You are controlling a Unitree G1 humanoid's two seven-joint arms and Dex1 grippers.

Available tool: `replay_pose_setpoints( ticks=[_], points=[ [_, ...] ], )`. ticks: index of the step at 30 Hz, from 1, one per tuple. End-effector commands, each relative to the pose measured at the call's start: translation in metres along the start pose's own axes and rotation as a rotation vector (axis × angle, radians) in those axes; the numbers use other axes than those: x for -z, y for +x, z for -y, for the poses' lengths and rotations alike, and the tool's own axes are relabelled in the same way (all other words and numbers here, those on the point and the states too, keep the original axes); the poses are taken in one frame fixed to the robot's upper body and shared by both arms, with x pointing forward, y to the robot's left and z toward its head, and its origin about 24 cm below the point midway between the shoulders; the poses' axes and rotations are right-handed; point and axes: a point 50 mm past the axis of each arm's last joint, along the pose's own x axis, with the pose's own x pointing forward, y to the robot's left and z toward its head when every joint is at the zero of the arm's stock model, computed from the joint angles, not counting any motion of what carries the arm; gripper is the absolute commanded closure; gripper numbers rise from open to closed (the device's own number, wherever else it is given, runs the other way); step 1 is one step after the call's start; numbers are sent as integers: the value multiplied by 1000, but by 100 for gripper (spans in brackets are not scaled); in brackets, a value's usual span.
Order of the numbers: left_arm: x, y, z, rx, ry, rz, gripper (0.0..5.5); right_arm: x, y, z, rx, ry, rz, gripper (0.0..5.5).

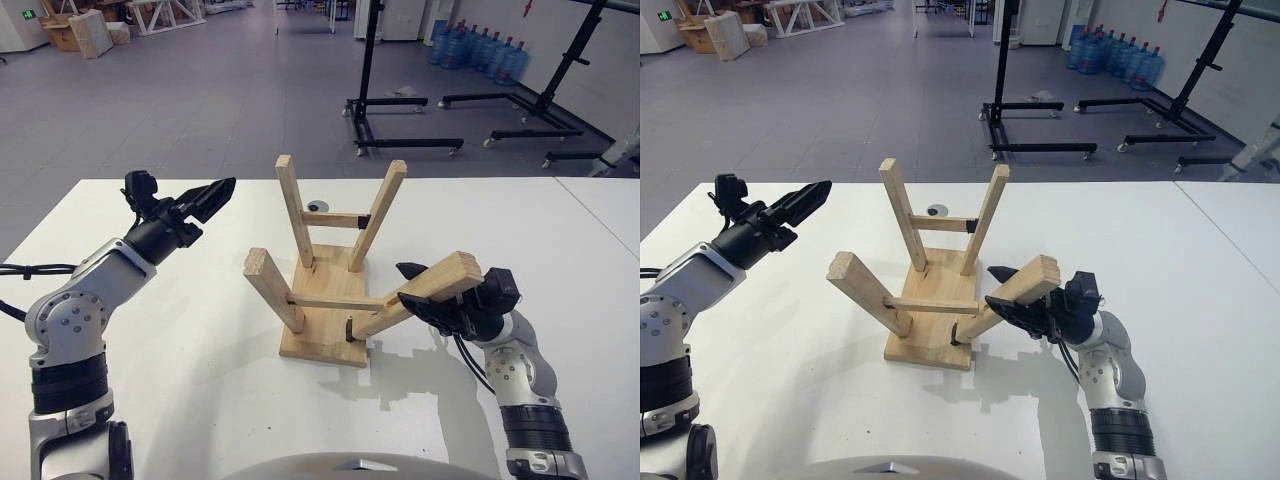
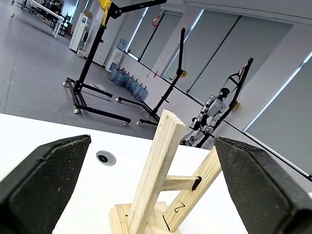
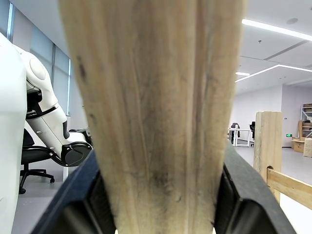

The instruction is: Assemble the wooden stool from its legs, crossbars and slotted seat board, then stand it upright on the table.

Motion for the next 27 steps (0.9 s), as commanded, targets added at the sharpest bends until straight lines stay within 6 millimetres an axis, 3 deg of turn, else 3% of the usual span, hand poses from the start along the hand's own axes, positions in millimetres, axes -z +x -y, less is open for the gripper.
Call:
replay_pose_setpoints(
  ticks=[1,14,27],
  points=[
    [0,1,2,3,19,-9,88,3,0,1,4,-8,-29,345],
    [4,2,4,12,15,-14,88,-5,1,4,5,-40,-26,345],
    [6,3,6,13,18,-16,88,1,3,-1,-25,-25,-95,345]
  ],
)
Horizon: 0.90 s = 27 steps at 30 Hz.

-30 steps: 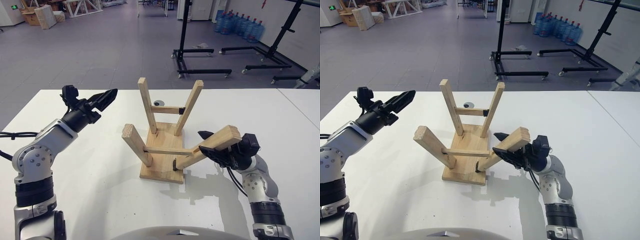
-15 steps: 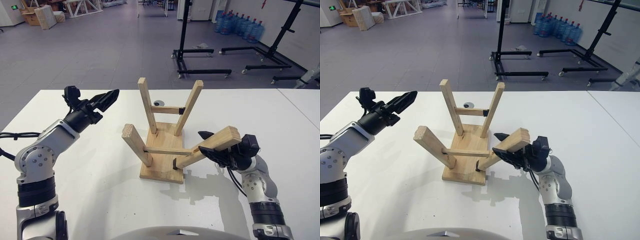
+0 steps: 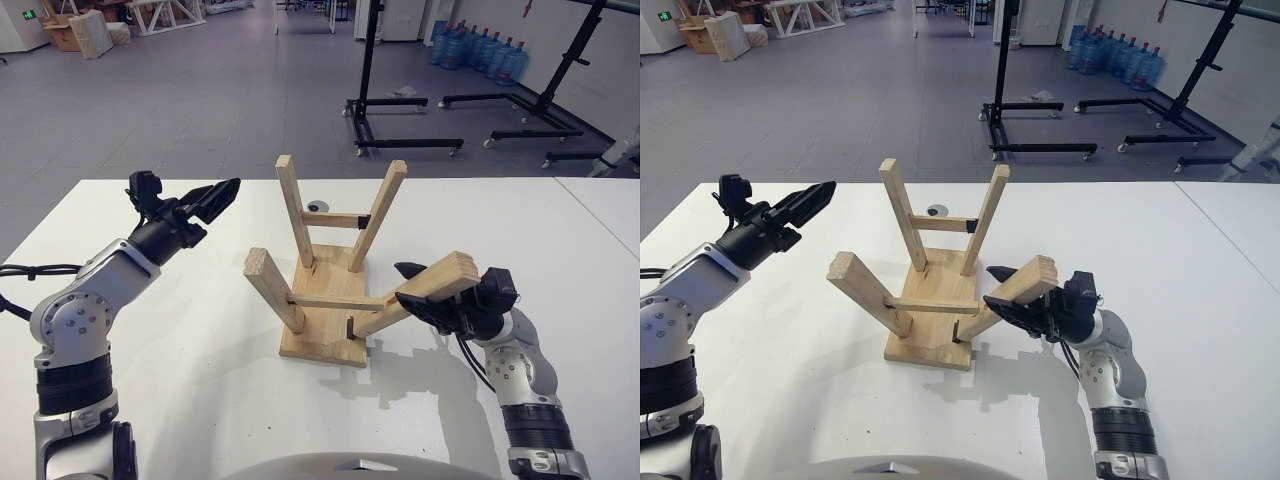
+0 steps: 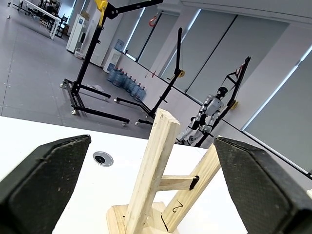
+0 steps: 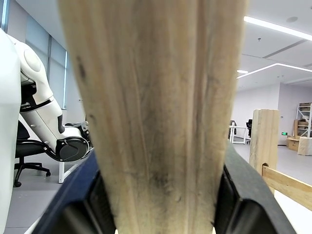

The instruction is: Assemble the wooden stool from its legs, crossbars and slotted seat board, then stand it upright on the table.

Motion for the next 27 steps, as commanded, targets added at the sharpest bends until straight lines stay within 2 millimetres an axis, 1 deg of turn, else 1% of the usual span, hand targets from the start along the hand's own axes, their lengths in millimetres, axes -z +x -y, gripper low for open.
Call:
replay_pose_setpoints(
  ticks=[1,3,6,12,19,22,23,25,27],
  points=[
    [3,1,1,1,9,-17,88,2,4,-4,-40,-1,-74,345],
    [4,1,2,1,9,-16,88,4,8,-6,-56,-1,-93,345],
    [4,2,2,3,10,-15,88,7,8,-8,-59,-3,-111,345],
    [5,2,4,5,11,-10,88,17,9,-10,-21,-11,-154,345],
    [1,4,13,24,28,0,88,20,20,-8,-1,-10,-162,345],
    [1,8,18,28,57,-5,88,21,28,-9,-8,-8,-169,345],
    [0,9,19,21,65,1,88,21,32,-9,-9,-9,-170,345],
    [-11,12,22,-14,92,41,88,22,41,-7,6,-24,-179,345],
    [-32,16,30,-26,101,117,88,25,54,-5,31,-54,-191,345]
  ],
)
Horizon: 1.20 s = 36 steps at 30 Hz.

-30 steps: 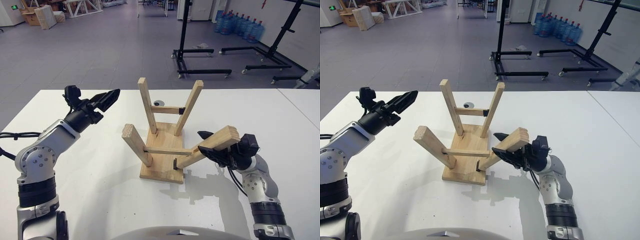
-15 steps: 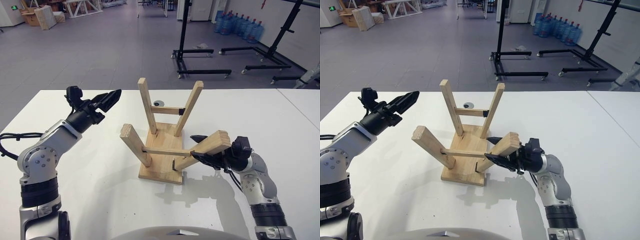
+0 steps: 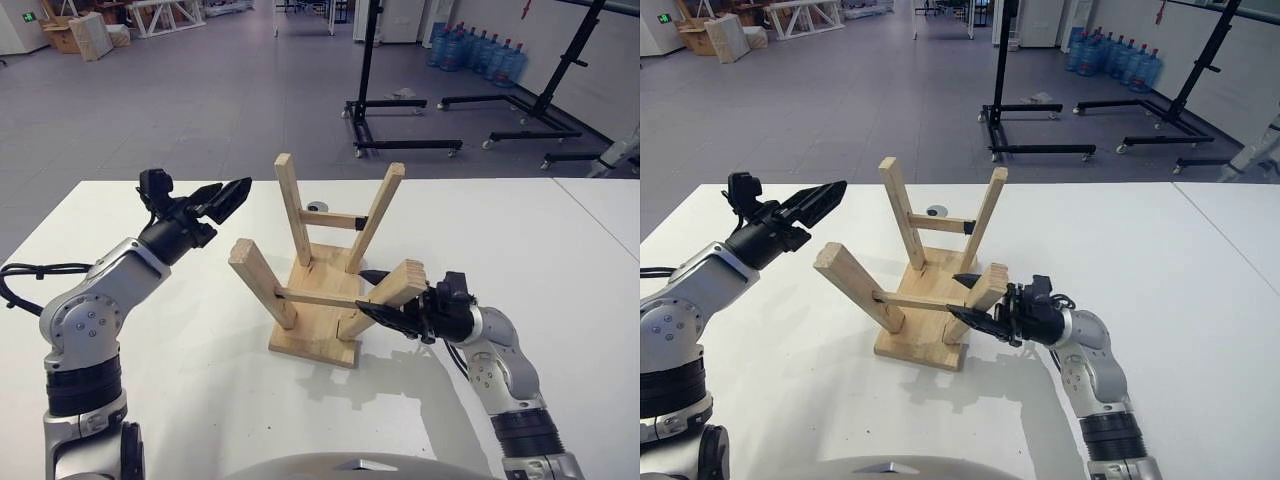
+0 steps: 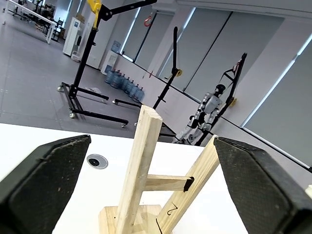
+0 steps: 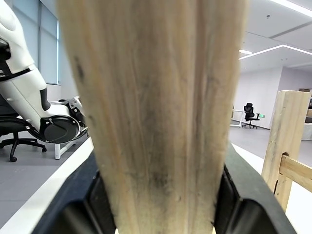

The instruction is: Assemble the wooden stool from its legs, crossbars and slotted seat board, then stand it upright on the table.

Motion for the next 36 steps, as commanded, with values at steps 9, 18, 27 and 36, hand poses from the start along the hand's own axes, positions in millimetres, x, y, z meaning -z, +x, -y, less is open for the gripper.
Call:
replay_pose_setpoints(
  ticks=[9,18,27,36],
  points=[
    [-99,36,63,9,-11,256,88,20,73,22,116,-181,-150,345],
    [-28,44,60,-57,180,-225,88,29,106,50,247,-167,-117,345],
    [-12,32,63,90,-346,-157,88,27,109,49,231,-152,-88,345],
    [-4,31,56,1,-10,-203,88,27,108,48,218,-145,-89,345]
  ],
)
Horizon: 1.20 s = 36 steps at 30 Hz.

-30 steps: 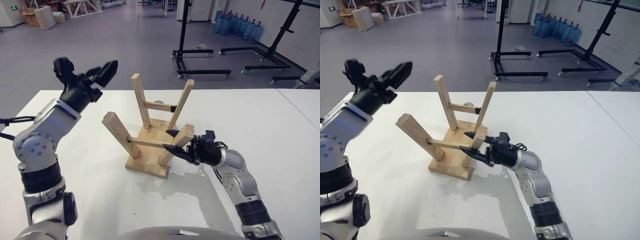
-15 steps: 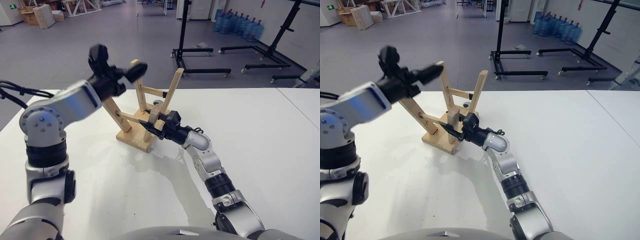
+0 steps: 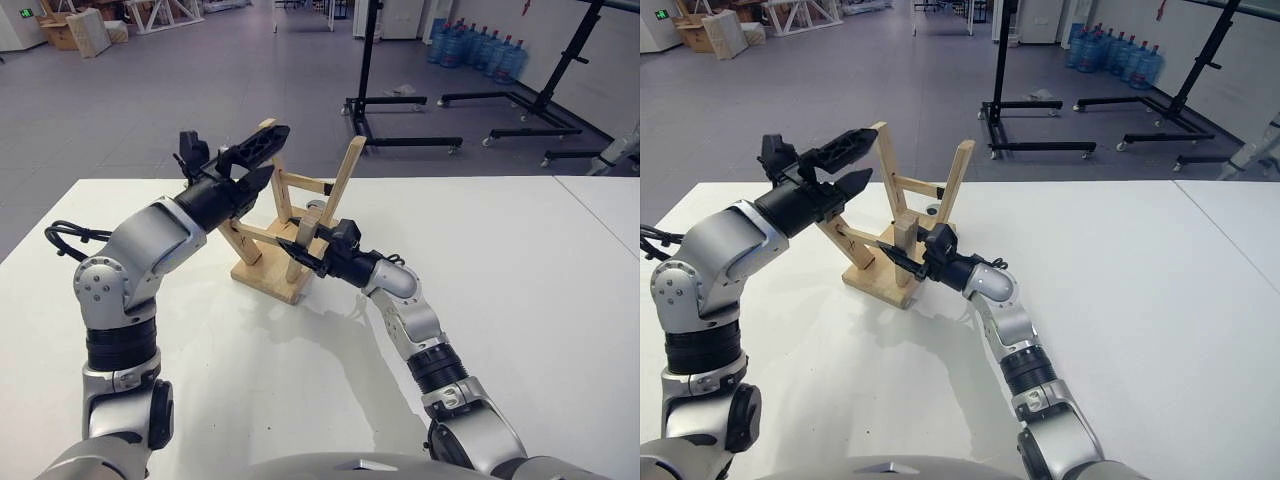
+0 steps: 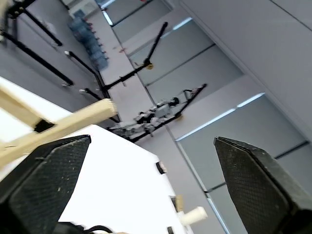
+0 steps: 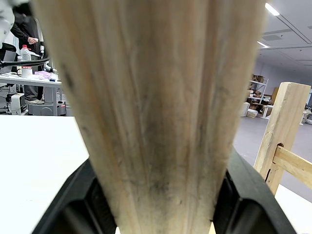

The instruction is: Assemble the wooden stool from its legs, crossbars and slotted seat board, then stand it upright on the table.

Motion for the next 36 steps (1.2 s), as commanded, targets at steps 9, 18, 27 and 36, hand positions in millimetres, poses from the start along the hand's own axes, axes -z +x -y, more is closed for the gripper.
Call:
replay_pose_setpoints(
  ticks=[9,18,27,36],
  points=[
    [-10,6,12,-40,1299,43,88,-6,5,1,-17,5,27,345],
    [6,2,-27,-57,2037,-34,88,-7,7,0,-22,10,36,345],
    [9,-2,-39,-42,2154,-95,88,-7,7,-1,-20,16,38,345],
    [29,-1,-62,-49,2118,-180,88,-9,7,-2,-26,20,40,345]
  ],
)
